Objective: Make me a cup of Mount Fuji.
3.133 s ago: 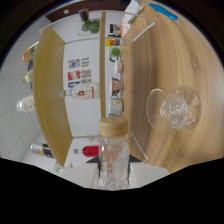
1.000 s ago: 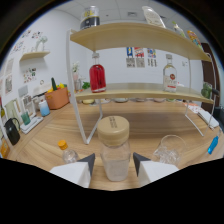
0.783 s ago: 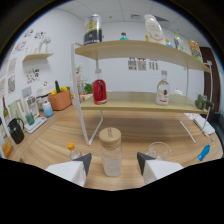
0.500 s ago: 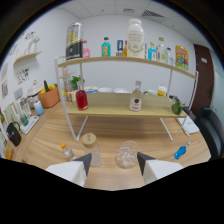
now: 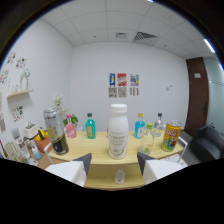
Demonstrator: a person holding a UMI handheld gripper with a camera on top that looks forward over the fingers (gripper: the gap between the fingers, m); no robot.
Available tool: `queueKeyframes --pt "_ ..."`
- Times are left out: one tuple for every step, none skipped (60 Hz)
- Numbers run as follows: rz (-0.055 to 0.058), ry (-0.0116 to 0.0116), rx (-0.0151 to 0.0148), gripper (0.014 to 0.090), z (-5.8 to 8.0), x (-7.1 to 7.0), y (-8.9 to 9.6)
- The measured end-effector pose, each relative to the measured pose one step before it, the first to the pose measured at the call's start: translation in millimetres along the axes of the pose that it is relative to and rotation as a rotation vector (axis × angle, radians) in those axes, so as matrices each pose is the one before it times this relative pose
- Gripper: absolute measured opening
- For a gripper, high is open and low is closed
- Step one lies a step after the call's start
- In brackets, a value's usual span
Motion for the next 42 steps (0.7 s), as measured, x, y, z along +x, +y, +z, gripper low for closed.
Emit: queueKeyframes --pt "0.0043 -0.00046 0.00862 0.0853 5.52 -0.06 -4.67" --pt "0.0029 -0.00081 0.00971 0.0854 5.21 0.23 -4.31" --pt "0.0014 -0.00094 0.01032 0.0854 5.69 0.27 -4.14" --pt "0.0007 0.00007 0.00955 0.0853 5.80 0.58 -3.44" --pt "-0.0005 0.00077 0.00675 0.0853 5.82 0.62 -2.80" --pt "-0.0018 0.00198 0.00363 0.0851 5.88 0.65 -1.71" --pt "-0.0021 0.00284 0.00240 0.0851 5.59 0.62 -1.34" --pt "-0.0019 0.00312 0.00196 0.0846 5.69 0.79 -1.22" --pt "0.0013 0.00053 0.00723 0.0831 5.76 0.56 0.85" --pt "-0.0017 0.00086 0.00034 0.0812 5.18 0.04 -1.15" --pt "-0.0021 0.00193 -0.00128 0.0794 5.05 0.45 -0.17" --pt "-0.0024 0.00614 -0.00484 0.0774 4.82 -0.07 -1.40" --pt "0.0002 0.00416 -0.00434 0.0758 4.67 0.94 0.61" --pt "0.0032 0.00063 -0.00306 0.0743 3.76 -0.10 0.27" --pt "0.0048 -0.00065 -0.00128 0.0729 3.60 -0.04 -0.04" --pt "0.0052 0.00127 -0.00035 0.0714 3.40 0.36 -0.23" --pt "0.0045 0.00163 0.00039 0.0699 2.95 0.49 -0.24" --pt "0.0035 0.00007 -0.00069 0.0676 2.65 0.10 0.03" --pt "0.0024 -0.00018 -0.00161 0.0645 2.43 0.22 0.44" --pt "0.0015 0.00183 -0.00135 0.0609 2.33 0.81 0.26" --pt "-0.0004 0.01171 0.00194 0.0582 3.11 2.73 0.85" --pt "-0.0006 0.01063 0.00260 0.0559 0.95 1.55 -0.52" --pt "-0.0007 0.00172 0.00286 0.0528 1.05 0.67 -0.42" --pt "-0.0014 0.00342 0.00234 0.0506 0.60 0.88 -0.12" --pt "0.0004 0.00214 0.00216 0.0507 0.18 0.63 -0.33" --pt "0.0037 -0.00257 0.00129 0.0507 0.16 -0.30 -0.05" --pt "0.0039 -0.00194 -0.00021 0.0504 0.00 -0.07 0.24" --pt "0.0025 -0.00165 0.00130 0.0505 -0.11 -0.03 -0.15" --pt "-0.0003 -0.00052 0.00122 0.0502 -0.06 0.11 -0.08" --pt "-0.0025 -0.00082 0.00084 0.0502 -0.20 0.06 -0.08" --pt "-0.0028 -0.00017 -0.00037 0.0499 -0.23 0.08 0.07" --pt "-0.0015 0.00034 -0.00025 0.0493 -0.31 0.06 -0.03" --pt "-0.0008 -0.00052 -0.00006 0.0493 -0.30 -0.10 -0.09" --pt "-0.0010 -0.00108 -0.00182 0.0490 -1.15 -0.53 0.12" --pt "-0.0019 -0.00481 -0.00143 0.0489 -0.46 -0.59 -0.01" --pt "-0.0009 -0.00471 -0.00109 0.0487 -0.76 -0.37 0.05" --pt "0.0007 -0.00396 -0.00077 0.0487 -1.02 -0.50 -0.09" --pt "0.0018 -0.00443 0.00020 0.0482 -1.33 -0.30 -0.24" --pt "0.0016 -0.00528 0.00201 0.0484 -1.92 -0.46 -0.66" --pt "0.0009 -0.00443 0.00427 0.0483 -2.87 -0.32 -0.97" --pt "0.0024 -0.00383 0.00960 0.0480 -2.91 -0.56 -1.71" --pt "0.0020 -0.00163 0.00746 0.0480 -2.48 0.40 -2.89"
